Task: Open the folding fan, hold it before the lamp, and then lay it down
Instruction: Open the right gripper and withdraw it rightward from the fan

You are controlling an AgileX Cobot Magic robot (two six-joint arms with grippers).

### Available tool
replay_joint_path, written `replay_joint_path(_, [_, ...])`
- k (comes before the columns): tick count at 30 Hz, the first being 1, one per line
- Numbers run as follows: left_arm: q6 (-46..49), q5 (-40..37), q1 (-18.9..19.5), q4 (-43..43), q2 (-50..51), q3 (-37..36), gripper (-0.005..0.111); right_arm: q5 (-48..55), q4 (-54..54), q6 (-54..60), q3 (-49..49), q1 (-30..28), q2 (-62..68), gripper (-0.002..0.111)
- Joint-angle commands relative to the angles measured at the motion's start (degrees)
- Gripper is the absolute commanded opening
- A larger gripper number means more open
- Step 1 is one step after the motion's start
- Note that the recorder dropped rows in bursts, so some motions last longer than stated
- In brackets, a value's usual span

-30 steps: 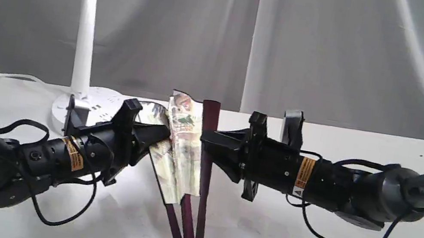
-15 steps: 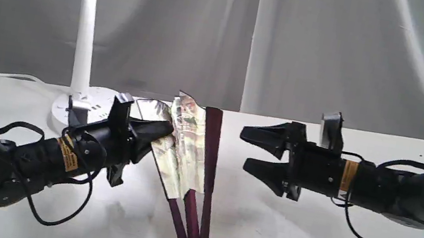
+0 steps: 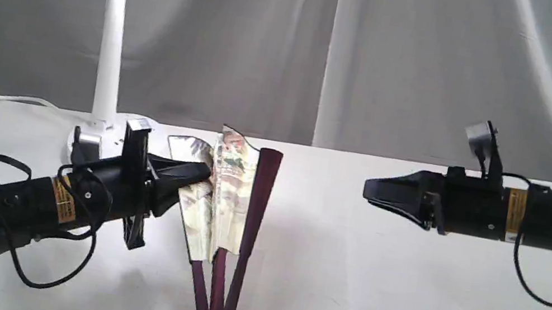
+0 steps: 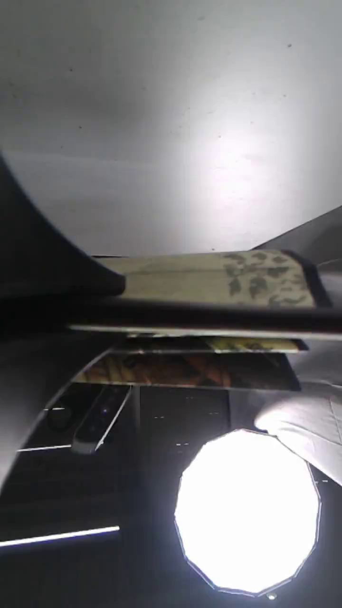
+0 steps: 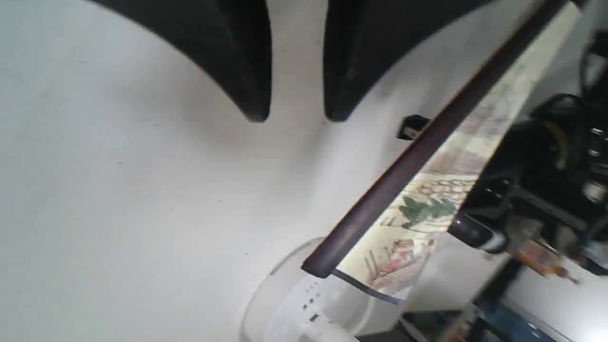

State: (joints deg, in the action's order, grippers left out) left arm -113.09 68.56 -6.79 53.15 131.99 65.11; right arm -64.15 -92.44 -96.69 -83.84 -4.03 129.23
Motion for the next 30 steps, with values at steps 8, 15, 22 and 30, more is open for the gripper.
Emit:
replay_joint_path(8, [-0.9, 1.4, -0.01, 2.13, -0.68, -0.09, 0.0, 53.21, -7.51, 2.86, 7.8, 4.64, -15.46, 0.011])
replay_joint_path(15, [-0.38, 1.4, -0.01, 2.85, -0.68, -0.09, 0.0, 88.21, 3.7, 9.15, 14.75, 5.2, -14.8, 0.011])
replay_joint_path(22, [-0.52, 1.4, -0.01, 2.76, -0.68, -0.09, 0.0, 108.38, 70.91, 74.59, 2.54, 5.2, -7.12, 0.0])
replay_joint_path(30, [-4.29, 1.4, 0.13, 2.24, -0.87, -0.09, 0.0, 99.91, 145.8, 130.77, 1.67, 6.3, -11.12, 0.0])
